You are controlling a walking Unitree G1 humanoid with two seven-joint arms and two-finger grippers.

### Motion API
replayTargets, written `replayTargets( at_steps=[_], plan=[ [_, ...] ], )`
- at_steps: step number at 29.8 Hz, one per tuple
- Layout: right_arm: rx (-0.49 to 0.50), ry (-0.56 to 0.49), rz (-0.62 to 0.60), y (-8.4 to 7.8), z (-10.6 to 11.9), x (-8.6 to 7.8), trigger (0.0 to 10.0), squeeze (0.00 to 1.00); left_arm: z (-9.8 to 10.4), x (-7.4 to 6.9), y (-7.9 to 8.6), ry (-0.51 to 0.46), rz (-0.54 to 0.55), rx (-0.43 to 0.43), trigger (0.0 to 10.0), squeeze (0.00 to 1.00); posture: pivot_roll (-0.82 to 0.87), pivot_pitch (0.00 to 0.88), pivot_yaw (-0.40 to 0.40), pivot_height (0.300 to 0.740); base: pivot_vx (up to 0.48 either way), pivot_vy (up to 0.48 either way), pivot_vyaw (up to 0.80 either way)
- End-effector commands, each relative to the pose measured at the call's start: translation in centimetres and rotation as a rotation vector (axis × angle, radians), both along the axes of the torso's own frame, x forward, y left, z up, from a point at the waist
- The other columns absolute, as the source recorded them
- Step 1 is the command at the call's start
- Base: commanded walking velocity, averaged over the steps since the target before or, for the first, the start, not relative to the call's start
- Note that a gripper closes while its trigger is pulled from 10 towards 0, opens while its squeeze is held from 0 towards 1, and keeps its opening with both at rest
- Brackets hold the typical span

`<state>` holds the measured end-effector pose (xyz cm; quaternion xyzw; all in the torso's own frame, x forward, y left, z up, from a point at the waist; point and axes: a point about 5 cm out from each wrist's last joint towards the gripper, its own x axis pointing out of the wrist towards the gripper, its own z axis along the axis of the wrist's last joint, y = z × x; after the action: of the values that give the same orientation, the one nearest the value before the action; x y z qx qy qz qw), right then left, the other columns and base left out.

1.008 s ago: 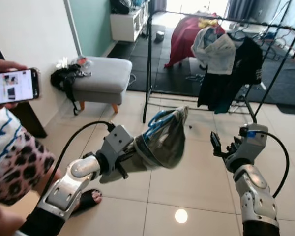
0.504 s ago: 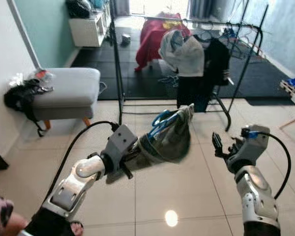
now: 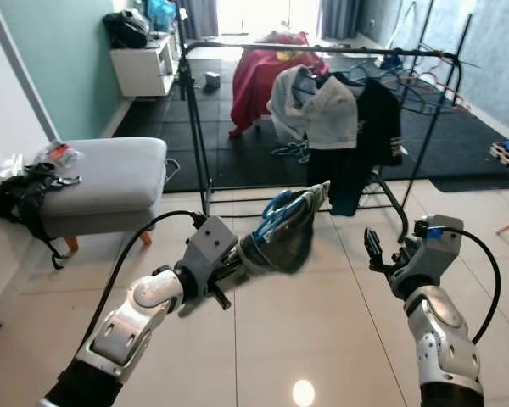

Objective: Hang hanger

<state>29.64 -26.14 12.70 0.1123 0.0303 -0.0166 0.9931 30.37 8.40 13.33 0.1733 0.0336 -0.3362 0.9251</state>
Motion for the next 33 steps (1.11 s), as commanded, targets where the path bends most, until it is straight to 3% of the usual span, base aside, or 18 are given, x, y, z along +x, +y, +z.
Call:
replayTargets(
  at_steps=[1,12,17,33],
  plan=[
    [0.005,0.0,0.009,0.27,-0.17,0.02,10.0,0.0,-0.11,0.02,0.13,0.009,0.013,0.003,10.0,0.0,-0.06,0.033,-0.07,0.74,0.48,0.0,0.0],
    [0.007,-0.001,0.014,0.28,-0.09,0.08,10.0,0.0,0.02,0.11,0.18,0.011,0.026,-0.008,10.0,0.0,-0.06,0.043,-0.073,0.74,0.48,0.0,0.0],
    [0.005,0.003,0.017,0.25,-0.09,0.12,10.0,0.0,0.18,0.21,0.16,0.012,0.033,-0.014,10.0,0.0,-0.06,0.046,-0.073,0.74,0.48,0.0,-0.8],
    [0.011,-0.001,0.016,0.35,-0.01,0.24,10.0,0.0,0.61,0.54,0.04,0.015,0.061,-0.023,10.0,0.0,-0.06,0.05,-0.069,0.74,0.48,0.0,0.0]
  ],
)
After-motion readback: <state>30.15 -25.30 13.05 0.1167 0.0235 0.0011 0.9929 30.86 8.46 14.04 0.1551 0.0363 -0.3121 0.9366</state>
